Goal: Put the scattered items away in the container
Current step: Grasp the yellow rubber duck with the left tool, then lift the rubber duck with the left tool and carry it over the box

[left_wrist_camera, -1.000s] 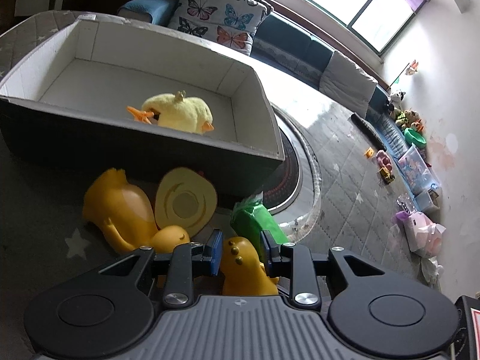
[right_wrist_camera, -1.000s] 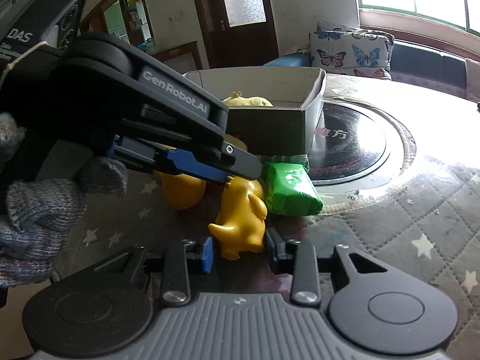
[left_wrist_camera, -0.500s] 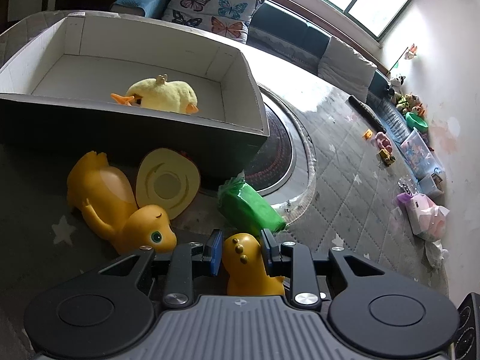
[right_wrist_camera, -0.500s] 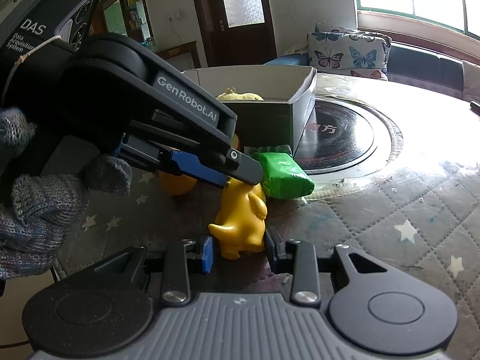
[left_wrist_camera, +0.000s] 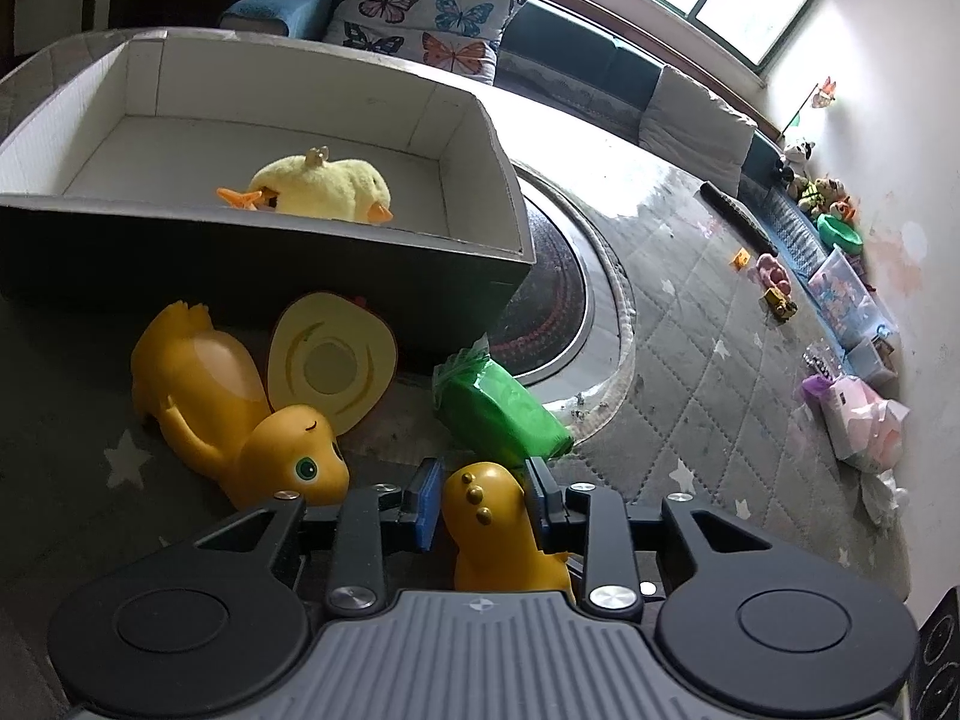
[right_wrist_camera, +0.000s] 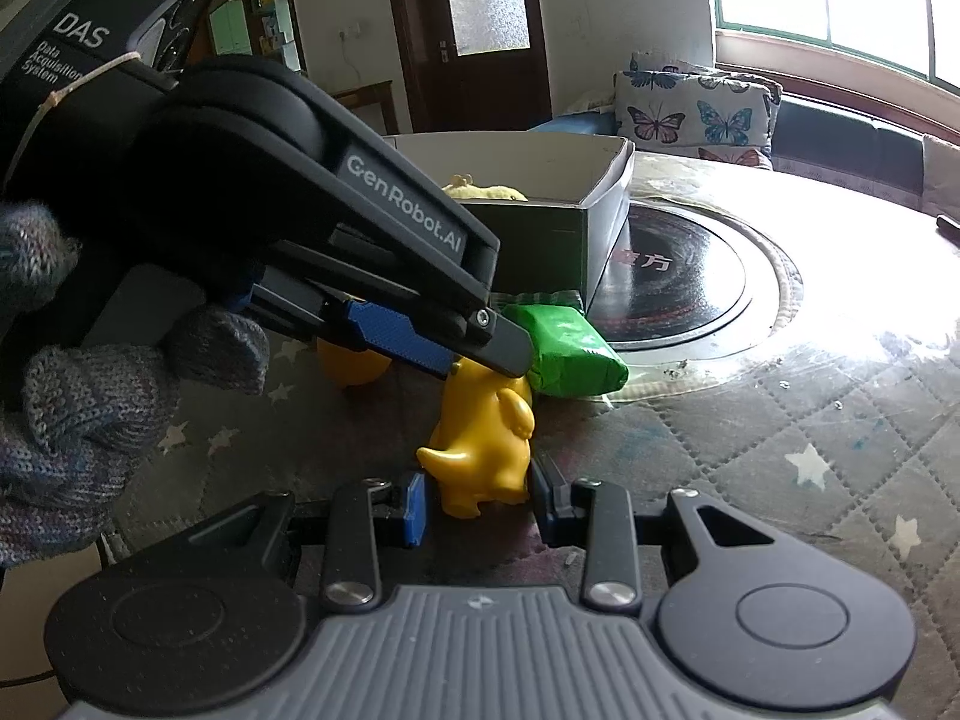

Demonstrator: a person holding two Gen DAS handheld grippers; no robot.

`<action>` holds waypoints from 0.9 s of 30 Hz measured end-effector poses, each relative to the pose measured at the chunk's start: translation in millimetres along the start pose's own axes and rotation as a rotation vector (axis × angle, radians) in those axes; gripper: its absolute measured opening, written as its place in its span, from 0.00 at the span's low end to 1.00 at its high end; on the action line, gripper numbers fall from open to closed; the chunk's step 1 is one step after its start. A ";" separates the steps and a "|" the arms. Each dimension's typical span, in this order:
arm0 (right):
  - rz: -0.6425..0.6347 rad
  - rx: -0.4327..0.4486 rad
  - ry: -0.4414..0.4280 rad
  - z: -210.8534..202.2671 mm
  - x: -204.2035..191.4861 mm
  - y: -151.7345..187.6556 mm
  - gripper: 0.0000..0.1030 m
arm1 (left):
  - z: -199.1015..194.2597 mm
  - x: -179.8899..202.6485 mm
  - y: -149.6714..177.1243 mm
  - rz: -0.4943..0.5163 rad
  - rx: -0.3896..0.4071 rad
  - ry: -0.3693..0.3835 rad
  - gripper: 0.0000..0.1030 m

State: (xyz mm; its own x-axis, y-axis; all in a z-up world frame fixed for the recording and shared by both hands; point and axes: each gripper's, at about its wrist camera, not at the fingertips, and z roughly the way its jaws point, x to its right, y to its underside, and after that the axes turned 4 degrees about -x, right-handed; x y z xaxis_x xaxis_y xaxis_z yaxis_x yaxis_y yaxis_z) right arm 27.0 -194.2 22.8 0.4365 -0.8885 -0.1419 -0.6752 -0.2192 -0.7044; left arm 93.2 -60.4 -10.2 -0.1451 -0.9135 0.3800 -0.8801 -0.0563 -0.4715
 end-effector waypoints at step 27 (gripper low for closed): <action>-0.059 0.085 -0.003 -18.0 -7.5 -27.2 0.32 | -41.0 6.1 -15.4 -0.005 0.089 0.019 0.30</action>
State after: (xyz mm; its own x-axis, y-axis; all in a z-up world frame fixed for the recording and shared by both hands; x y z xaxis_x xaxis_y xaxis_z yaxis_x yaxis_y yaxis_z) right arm 31.5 -188.9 55.5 0.4762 -0.8735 -0.1006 -0.5953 -0.2361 -0.7680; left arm 87.3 -48.6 32.0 -0.1500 -0.9053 0.3974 -0.8371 -0.0976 -0.5383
